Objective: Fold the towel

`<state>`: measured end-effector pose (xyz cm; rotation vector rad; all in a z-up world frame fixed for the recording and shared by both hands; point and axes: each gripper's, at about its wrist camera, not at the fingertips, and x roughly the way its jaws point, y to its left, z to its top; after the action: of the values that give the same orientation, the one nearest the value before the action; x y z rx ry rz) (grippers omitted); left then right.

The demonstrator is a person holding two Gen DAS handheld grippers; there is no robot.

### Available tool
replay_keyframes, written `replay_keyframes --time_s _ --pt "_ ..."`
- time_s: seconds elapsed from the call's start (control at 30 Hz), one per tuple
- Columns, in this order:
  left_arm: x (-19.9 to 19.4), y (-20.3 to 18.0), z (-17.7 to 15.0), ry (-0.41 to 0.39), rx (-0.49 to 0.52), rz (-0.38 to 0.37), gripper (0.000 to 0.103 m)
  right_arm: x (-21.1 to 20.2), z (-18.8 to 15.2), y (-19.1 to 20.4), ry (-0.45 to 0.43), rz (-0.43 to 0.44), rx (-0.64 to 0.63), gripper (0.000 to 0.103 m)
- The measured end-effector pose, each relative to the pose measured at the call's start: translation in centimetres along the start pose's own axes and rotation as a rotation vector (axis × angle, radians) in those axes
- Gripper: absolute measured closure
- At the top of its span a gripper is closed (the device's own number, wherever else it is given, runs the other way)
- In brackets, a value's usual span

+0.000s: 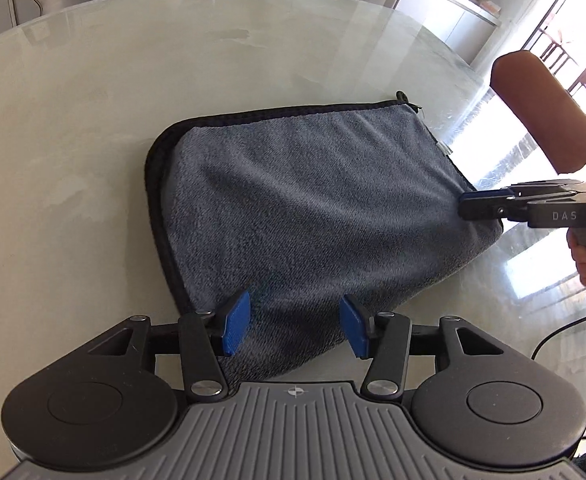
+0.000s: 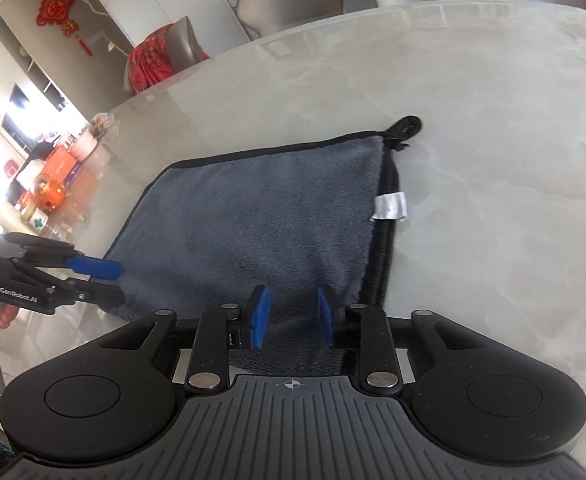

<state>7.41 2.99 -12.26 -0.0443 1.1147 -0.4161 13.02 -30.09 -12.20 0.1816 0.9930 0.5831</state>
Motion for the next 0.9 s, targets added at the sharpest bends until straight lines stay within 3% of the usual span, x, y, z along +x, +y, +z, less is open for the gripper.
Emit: replay_keyframes --time_s 0.1,0.17,0.27,0.37,0.47,0.57,0.67,0.8,0.9 --pt "-0.6 0.1 -0.5 -0.003 -0.016 0.010 0.050 -0.6 -0.2 0.0 -0.006 -0.034 0.032 0.082" --pt "-1.1 0.1 -0.5 0.001 -0.035 0.011 0.048 -1.3 -0.3 1.5 -0.022 -0.002 -0.003 0.064" --pt "-1.7 -0.3 -0.7 -0.018 -0.041 -0.025 0.042 -1.5 -0.9 3.4 -0.015 0.063 -0.059 0.063" --pt "-1.7 -0.7 -0.9 -0.022 -0.058 -0.063 0.042 -0.4 -1.7 3.9 0.016 0.017 -0.053 0.063" --pt "-1.1 -0.6 -1.2 0.013 -0.065 -0.035 0.042 -0.4 -2.3 2.7 -0.003 0.034 0.025 0.064" --pt "-1.3 0.4 -1.6 -0.003 -0.094 -0.063 0.042 -1.3 -2.7 1.2 -0.019 0.026 0.072 0.069" --pt "-1.5 1.2 -1.8 -0.009 -0.128 -0.077 0.043 -1.9 -3.1 0.2 -0.020 -0.010 0.075 0.085" --pt "-1.7 0.8 -2.0 -0.006 -0.094 -0.050 0.043 -2.2 -3.3 -0.3 -0.025 -0.028 0.098 0.086" --pt "-2.4 0.7 -1.9 -0.008 -0.111 -0.020 0.042 -2.3 -2.8 1.2 -0.003 -0.093 0.053 0.083"
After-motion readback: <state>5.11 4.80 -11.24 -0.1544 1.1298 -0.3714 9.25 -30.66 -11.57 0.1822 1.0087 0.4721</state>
